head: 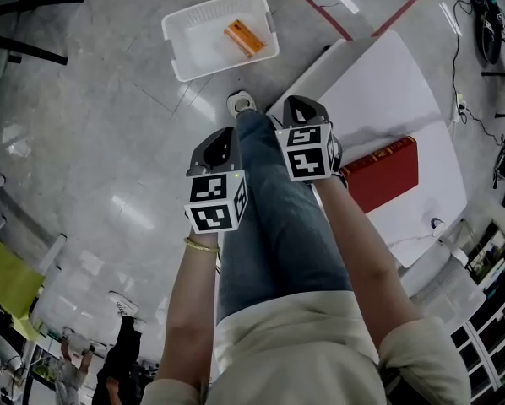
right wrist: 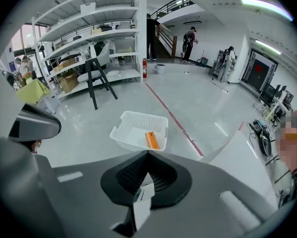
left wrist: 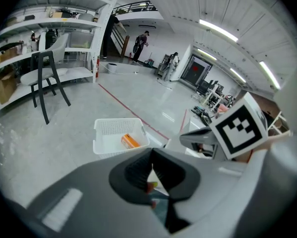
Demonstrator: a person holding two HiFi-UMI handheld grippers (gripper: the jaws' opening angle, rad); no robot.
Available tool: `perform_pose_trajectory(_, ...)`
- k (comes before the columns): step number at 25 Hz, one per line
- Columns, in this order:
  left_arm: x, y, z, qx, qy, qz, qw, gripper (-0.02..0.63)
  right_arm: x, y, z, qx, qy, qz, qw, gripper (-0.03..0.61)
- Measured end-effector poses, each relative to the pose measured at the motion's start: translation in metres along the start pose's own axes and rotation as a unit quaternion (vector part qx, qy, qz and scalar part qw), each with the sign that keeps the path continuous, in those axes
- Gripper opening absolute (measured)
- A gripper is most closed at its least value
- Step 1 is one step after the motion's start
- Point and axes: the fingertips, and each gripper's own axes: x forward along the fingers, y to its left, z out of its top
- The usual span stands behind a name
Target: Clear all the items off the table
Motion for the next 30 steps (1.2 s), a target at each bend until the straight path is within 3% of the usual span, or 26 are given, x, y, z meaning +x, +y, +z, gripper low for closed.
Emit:
perform_pose_trajectory(16,-0.017,-0.054,-0.013,0.040,0.006,-0.051,0.9978,0.009,-0.064,-0.024,-0.058,0.069,-0.002,-0.048,0.996,-0.002)
perform_pose_trajectory(30,0.024,-0.104,-0.022,0.056,0.045,-0.096,0.9927,0.009,-0.100,-0.084,-0.105,0.128,0.007,-0.100,0.987,-0.002)
